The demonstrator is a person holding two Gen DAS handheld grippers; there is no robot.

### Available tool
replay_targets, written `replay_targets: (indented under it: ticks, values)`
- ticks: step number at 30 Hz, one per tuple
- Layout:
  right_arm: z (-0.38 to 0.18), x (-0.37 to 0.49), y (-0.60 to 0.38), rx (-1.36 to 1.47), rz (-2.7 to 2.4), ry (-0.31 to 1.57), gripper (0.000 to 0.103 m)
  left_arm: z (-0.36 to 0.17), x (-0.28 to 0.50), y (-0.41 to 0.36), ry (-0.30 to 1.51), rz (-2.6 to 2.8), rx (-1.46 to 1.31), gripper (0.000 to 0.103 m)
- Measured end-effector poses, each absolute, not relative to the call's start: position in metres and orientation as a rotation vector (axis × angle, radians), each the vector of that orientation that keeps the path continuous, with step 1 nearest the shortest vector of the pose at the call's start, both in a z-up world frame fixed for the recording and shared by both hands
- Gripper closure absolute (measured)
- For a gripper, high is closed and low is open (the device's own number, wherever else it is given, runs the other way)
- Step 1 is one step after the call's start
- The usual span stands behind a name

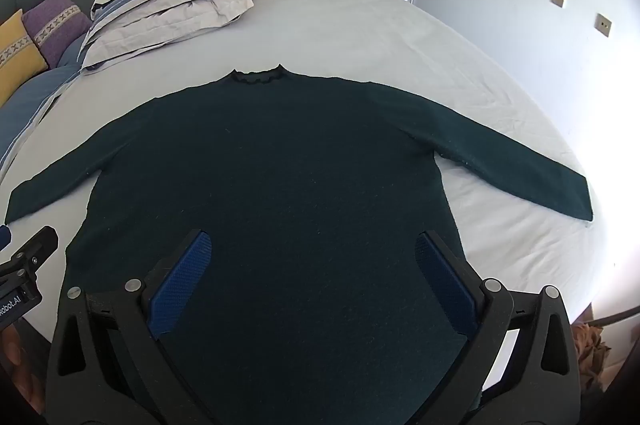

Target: Fold small clothes

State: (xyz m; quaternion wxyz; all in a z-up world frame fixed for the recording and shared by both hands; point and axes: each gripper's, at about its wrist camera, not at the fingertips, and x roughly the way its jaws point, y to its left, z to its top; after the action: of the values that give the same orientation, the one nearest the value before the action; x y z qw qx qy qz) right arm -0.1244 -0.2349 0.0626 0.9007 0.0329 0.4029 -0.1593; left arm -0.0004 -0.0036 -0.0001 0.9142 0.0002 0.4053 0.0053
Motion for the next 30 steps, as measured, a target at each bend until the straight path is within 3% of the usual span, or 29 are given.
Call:
replay_targets:
  ticks: [30]
  values:
    - [0.0669,-0.1291,-0.2304,0.067,-0.323,0.829,0.0,-0.0023,-0.0037,-0.0044,0.834,0.013,0.002,0.0]
